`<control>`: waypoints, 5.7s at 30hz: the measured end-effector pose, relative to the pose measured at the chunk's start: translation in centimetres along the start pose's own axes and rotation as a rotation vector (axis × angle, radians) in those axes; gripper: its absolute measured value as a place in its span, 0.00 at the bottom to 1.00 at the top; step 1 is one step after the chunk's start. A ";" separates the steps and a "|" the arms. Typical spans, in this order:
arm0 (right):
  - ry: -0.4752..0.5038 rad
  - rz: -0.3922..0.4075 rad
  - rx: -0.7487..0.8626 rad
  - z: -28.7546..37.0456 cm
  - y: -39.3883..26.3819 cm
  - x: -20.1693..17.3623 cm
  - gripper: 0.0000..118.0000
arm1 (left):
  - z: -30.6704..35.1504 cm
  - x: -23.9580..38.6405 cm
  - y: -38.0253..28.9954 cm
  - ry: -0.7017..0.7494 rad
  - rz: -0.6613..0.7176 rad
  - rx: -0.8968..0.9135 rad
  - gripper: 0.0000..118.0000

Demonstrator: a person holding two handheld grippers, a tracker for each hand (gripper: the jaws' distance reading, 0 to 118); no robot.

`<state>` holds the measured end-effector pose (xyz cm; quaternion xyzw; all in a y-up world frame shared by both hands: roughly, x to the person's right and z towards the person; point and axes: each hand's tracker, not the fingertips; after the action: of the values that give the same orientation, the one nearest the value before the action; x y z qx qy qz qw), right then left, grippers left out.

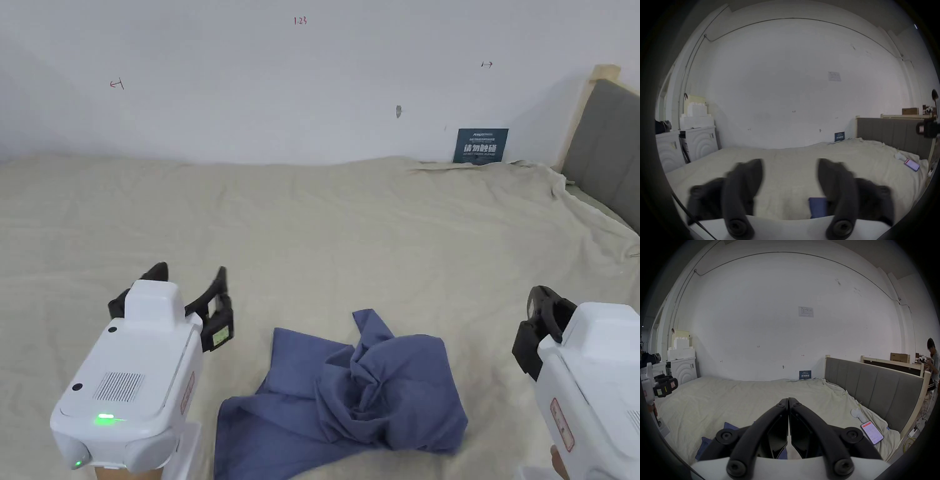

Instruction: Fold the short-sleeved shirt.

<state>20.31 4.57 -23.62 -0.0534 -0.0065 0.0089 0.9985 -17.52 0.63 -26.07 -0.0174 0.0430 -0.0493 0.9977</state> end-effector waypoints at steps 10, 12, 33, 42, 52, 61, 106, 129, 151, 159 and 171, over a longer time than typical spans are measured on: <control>0.005 -0.010 0.000 -0.4 -0.6 0.0 0.00 | 0.3 -0.7 -1.1 0.029 0.022 -0.046 0.00; 0.005 -0.007 0.001 -0.4 -0.6 0.0 0.00 | 0.4 -0.6 -1.2 0.031 0.022 -0.047 0.00; 0.019 -0.002 -0.045 -1.3 -2.0 0.0 0.00 | -4.0 1.6 -11.5 -0.161 0.162 -0.946 0.20; 0.029 -0.008 -0.081 -1.8 -3.1 0.0 0.00 | -3.2 3.4 -15.1 -0.153 0.082 -1.058 0.81; 0.042 -0.011 -0.115 -2.7 -3.9 0.0 0.00 | -3.3 4.2 -15.9 -0.127 0.068 -1.088 0.36; 0.084 -0.017 -0.294 -9.0 -5.5 0.2 0.00 | -2.4 2.6 -12.4 -0.199 0.193 -0.933 0.00; 0.134 -0.082 -0.369 -23.4 8.5 5.5 0.03 | -13.6 -9.0 6.2 -0.171 0.282 -0.518 0.00; 0.086 -0.159 -0.160 -33.6 21.1 3.3 0.03 | -29.9 -12.2 25.3 -0.024 0.127 -0.257 0.00; 0.122 -0.175 -0.506 -29.1 -2.6 1.4 0.03 | -21.0 -11.7 -0.3 0.001 0.129 -0.612 0.00; 0.126 -0.253 -0.600 -20.8 -11.0 2.8 0.03 | -11.0 -12.6 -9.8 0.008 0.168 -0.761 0.00; 0.133 -0.264 -0.673 -7.3 -16.5 2.2 0.03 | 1.3 -14.8 -15.0 0.039 0.196 -0.904 0.00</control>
<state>22.93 -12.55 -29.05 -0.3782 0.0491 -0.1263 0.9157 -33.57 -12.74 -22.92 -0.4457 0.0804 0.0685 0.8889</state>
